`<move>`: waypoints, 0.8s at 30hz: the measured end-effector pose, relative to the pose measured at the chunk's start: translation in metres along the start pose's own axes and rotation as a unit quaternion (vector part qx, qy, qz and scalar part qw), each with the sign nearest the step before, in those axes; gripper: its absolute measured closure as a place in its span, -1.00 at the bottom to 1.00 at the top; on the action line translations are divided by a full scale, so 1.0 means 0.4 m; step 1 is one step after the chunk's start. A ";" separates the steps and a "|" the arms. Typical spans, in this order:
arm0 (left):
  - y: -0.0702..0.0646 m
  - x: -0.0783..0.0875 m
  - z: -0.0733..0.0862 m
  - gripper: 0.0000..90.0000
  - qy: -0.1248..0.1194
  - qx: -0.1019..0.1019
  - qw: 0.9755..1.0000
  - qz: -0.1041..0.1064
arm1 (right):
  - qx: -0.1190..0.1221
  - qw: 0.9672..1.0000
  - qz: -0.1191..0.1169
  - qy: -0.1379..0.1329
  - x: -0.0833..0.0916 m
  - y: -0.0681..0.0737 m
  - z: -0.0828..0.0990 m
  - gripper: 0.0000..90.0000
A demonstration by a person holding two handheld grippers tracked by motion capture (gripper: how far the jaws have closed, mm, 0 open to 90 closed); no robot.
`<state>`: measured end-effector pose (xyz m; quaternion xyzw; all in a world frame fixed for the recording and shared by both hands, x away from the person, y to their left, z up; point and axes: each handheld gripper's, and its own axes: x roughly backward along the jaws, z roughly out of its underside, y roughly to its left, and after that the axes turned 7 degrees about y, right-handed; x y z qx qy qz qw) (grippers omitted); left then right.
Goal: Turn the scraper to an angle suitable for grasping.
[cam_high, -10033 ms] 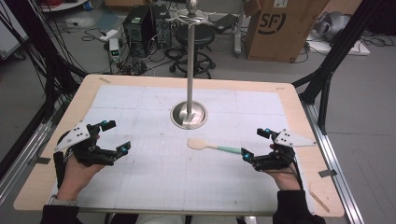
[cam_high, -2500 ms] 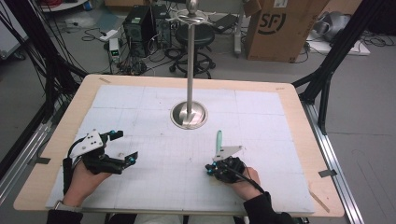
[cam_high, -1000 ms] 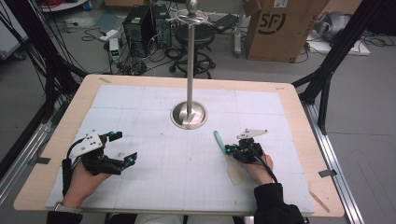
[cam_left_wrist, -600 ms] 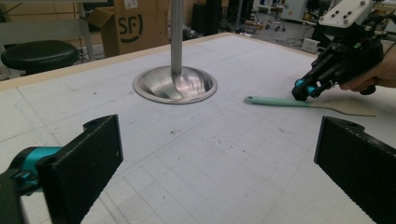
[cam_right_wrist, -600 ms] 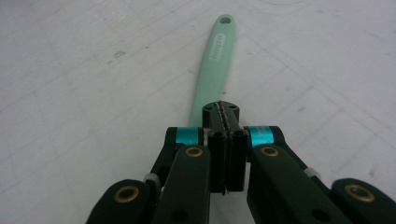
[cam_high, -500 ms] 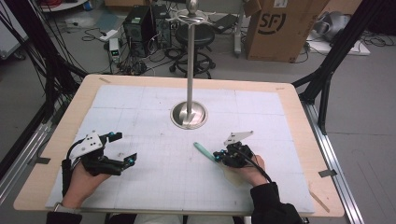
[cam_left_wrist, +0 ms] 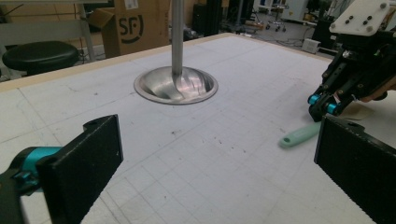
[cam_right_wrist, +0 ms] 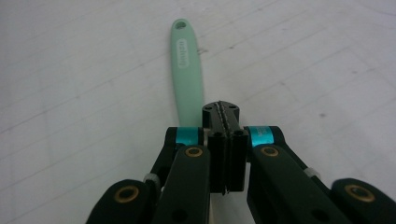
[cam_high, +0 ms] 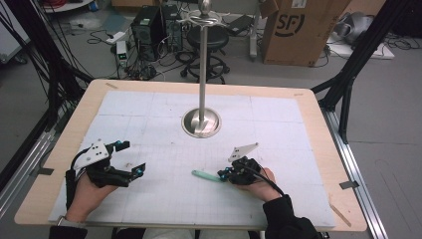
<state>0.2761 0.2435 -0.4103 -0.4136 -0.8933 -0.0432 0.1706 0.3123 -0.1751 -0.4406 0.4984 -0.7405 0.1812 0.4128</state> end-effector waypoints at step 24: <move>0.005 -0.012 -0.006 -0.96 -0.008 0.001 1.000 0.001 | -0.043 0.993 0.020 -0.109 0.139 -0.019 0.025 -0.49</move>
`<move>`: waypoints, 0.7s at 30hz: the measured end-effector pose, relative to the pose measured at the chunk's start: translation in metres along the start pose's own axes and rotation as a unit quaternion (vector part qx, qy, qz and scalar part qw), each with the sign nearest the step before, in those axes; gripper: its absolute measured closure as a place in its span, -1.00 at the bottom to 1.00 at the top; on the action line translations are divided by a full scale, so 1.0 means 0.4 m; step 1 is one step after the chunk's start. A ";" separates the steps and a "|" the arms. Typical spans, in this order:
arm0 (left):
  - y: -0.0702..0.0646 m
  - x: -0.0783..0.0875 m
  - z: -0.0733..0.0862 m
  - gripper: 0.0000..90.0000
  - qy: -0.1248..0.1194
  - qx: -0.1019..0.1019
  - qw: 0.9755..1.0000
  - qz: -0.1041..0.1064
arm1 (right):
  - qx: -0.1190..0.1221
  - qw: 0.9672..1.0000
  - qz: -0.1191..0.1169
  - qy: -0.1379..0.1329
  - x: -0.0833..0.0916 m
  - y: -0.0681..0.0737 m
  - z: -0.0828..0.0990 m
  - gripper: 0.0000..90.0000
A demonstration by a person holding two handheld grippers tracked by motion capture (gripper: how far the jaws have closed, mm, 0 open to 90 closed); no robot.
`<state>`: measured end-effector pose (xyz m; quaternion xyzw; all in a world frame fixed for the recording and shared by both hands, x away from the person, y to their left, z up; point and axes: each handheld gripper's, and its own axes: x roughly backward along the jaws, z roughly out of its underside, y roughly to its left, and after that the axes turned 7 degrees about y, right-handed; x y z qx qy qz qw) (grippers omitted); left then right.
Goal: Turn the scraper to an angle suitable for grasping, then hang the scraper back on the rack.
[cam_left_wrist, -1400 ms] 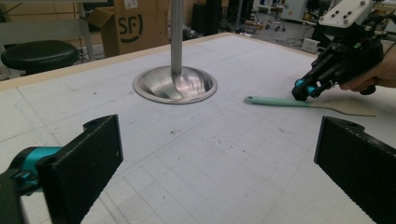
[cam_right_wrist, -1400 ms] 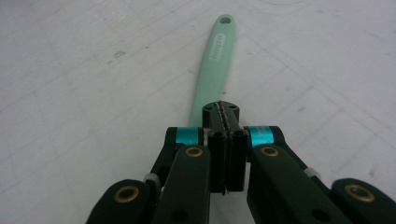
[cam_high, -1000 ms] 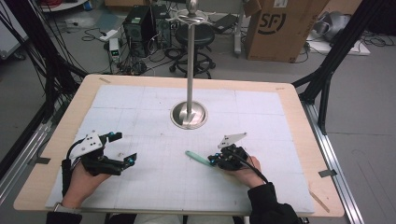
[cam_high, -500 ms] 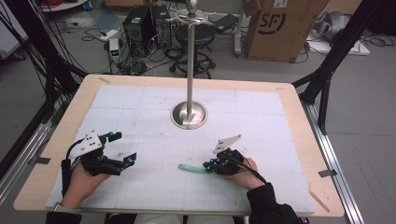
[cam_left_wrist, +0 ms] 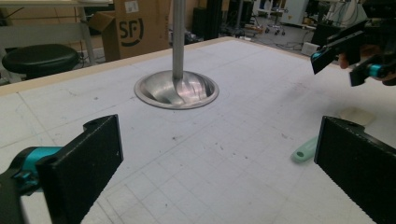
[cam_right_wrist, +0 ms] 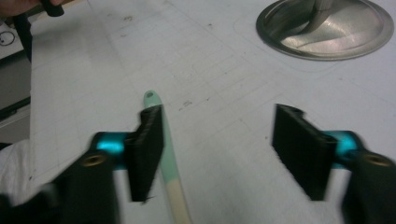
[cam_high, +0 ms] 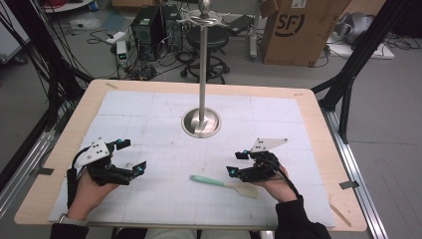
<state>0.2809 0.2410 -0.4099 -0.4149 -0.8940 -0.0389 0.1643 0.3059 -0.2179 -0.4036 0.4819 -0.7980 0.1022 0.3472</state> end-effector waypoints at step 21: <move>-0.011 -0.026 -0.008 -0.96 0.001 -0.009 1.000 0.001 | 0.062 0.993 0.024 0.093 0.005 0.042 0.002 -0.95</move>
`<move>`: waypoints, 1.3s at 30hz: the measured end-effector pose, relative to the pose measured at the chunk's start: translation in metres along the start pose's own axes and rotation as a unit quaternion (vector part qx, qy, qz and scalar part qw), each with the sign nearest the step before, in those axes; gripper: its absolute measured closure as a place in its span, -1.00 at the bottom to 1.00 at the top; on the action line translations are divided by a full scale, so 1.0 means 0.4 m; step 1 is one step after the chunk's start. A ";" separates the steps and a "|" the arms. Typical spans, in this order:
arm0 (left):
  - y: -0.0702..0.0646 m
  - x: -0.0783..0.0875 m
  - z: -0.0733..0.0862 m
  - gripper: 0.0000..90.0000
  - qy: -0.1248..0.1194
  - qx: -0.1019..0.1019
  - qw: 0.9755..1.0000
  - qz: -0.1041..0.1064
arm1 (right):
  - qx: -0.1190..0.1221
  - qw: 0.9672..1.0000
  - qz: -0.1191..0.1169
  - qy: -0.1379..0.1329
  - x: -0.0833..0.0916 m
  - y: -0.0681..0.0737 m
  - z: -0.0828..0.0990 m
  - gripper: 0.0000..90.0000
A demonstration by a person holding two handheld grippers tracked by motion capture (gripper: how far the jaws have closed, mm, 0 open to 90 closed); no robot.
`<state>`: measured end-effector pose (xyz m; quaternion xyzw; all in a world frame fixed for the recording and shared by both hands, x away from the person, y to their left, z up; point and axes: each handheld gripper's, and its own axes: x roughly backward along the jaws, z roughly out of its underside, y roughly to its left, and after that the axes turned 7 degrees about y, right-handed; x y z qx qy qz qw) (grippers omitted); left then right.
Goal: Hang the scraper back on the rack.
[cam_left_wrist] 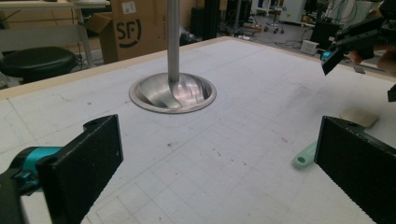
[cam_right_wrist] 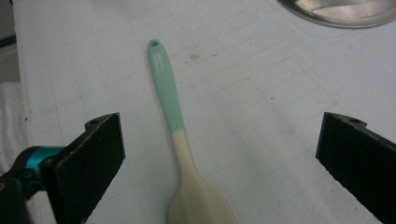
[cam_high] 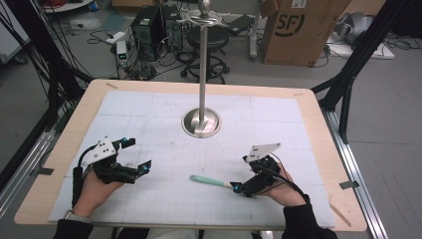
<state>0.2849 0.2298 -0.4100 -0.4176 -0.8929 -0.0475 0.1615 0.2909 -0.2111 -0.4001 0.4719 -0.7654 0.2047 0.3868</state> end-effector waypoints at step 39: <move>-0.001 -0.001 0.001 -0.96 0.004 -0.003 1.000 0.004 | 0.134 0.941 -0.024 0.310 -0.134 0.034 -0.143 0.52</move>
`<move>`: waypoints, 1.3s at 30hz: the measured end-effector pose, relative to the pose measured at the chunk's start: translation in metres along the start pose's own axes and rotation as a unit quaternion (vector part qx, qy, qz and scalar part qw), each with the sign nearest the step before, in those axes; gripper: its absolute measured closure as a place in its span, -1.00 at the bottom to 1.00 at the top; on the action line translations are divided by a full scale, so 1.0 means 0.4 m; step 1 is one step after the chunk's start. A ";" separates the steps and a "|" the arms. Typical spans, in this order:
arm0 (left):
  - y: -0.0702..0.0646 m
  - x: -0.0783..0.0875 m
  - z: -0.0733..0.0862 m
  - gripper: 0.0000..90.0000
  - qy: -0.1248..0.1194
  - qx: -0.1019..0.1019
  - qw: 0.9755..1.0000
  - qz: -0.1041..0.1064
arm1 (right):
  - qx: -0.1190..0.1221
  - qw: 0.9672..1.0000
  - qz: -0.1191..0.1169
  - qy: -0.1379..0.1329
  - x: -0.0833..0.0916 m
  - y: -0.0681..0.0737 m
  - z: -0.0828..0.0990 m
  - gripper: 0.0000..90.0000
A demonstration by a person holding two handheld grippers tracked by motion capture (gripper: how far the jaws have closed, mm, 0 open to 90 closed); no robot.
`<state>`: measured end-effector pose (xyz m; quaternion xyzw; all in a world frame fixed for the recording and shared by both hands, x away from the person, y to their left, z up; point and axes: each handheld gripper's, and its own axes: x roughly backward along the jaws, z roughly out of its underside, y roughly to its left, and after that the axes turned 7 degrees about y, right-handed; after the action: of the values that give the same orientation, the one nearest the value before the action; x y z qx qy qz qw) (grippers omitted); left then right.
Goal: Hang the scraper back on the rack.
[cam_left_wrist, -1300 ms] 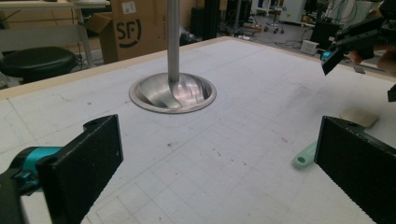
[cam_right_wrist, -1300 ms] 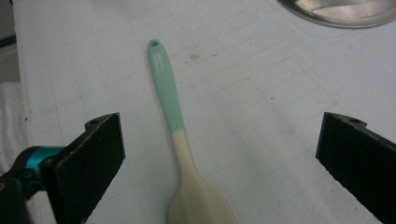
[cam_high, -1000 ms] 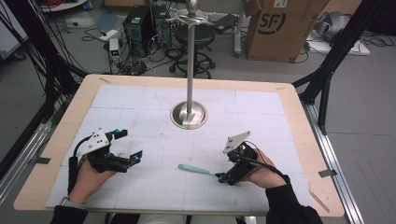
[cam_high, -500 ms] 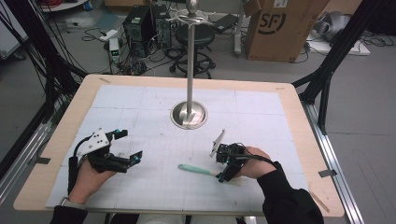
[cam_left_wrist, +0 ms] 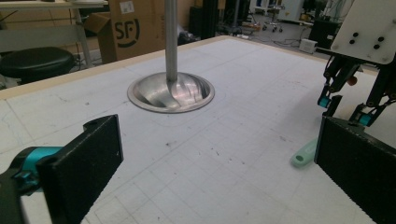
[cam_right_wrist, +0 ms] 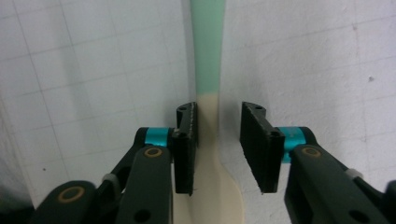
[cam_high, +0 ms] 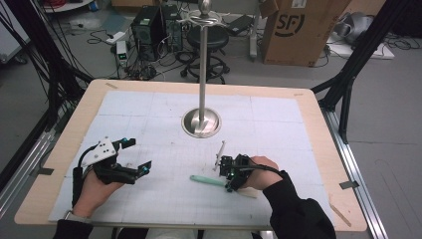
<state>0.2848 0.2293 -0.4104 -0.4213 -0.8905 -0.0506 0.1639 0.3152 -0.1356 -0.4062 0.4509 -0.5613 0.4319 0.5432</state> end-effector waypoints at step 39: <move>-0.002 -0.002 0.001 -0.96 0.005 0.000 1.000 -0.003 | -0.135 0.968 0.017 -0.212 0.067 -0.039 0.148 0.81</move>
<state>0.2845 0.2284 -0.4110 -0.4185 -0.8910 -0.0533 0.1680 0.3175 -0.1980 -0.3818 0.4448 -0.7243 0.2557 0.4605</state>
